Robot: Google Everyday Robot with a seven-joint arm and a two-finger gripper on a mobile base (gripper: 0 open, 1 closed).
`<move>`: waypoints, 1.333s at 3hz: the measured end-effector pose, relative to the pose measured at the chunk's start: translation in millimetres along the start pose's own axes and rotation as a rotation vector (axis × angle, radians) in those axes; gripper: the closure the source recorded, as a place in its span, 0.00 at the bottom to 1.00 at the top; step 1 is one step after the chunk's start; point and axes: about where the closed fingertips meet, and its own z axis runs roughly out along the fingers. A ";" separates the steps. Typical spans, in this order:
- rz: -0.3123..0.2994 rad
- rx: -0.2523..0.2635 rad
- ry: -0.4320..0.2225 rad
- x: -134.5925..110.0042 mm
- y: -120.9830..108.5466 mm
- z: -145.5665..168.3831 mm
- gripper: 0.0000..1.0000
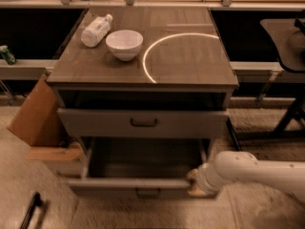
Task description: Open middle drawer
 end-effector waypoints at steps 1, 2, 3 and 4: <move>0.000 0.000 0.000 0.0 0.0 0.1 1.00; 0.021 -0.015 -0.049 -9.1 32.5 -5.9 1.00; 0.021 -0.015 -0.049 -9.1 32.5 -5.8 1.00; 0.020 -0.018 -0.050 -9.9 33.2 -4.6 0.81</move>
Offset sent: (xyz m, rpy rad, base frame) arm -0.1697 0.0406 0.0287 0.2687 0.0914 -0.0371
